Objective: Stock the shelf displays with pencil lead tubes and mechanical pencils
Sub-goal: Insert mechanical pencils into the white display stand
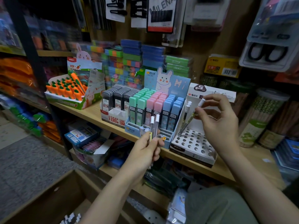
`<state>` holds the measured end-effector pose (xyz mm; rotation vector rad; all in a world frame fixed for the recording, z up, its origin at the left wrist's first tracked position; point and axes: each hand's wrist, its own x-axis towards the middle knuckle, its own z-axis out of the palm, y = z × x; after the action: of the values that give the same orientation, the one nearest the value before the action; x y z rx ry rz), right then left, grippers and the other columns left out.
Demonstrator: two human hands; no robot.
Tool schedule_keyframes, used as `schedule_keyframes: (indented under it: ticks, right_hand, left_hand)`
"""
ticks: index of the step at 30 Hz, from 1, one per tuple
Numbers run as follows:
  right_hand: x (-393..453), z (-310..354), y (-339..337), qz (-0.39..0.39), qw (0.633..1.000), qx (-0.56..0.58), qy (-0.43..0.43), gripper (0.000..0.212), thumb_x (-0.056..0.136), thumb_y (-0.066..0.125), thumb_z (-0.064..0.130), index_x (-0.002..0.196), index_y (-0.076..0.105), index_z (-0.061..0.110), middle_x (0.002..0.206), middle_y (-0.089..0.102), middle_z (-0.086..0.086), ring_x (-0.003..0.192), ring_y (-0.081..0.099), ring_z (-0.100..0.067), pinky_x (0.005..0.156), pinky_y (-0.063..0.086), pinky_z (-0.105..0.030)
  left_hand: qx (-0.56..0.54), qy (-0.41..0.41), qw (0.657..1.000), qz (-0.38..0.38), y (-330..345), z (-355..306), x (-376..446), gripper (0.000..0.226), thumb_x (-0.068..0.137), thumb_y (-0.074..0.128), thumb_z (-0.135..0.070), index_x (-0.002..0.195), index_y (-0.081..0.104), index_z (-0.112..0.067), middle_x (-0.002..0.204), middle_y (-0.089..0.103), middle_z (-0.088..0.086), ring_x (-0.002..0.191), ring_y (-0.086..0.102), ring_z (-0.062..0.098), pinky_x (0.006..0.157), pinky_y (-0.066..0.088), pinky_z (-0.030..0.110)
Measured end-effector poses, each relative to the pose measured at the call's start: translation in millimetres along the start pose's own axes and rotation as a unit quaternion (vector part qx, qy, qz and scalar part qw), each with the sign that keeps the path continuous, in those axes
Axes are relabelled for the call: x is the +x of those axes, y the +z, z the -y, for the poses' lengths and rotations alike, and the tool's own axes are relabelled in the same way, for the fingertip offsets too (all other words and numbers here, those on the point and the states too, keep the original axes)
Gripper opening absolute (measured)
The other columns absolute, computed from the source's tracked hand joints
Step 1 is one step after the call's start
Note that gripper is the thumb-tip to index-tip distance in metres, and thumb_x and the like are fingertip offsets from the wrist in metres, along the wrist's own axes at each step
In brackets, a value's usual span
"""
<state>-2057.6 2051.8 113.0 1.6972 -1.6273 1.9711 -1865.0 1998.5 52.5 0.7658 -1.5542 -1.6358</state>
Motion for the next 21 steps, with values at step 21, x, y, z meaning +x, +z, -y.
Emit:
schedule_keyframes:
  ticks: [21]
  right_hand:
    - [-5.9, 10.7, 12.5, 0.05, 0.988, -0.148, -0.006, 0.024, 0.086, 0.073, 0.015, 0.104, 0.062, 0.027, 0.083, 0.062, 0.02, 0.083, 0.064, 0.007, 0.071, 0.052, -0.008]
  left_hand:
    - [0.027, 0.007, 1.0, 0.001, 4.5, -2.1, -8.0, 0.023, 0.102, 0.045, -0.022, 0.105, 0.068, -0.02, 0.062, 0.054, -0.01, 0.061, 0.049, 0.009, 0.061, 0.043, 0.021]
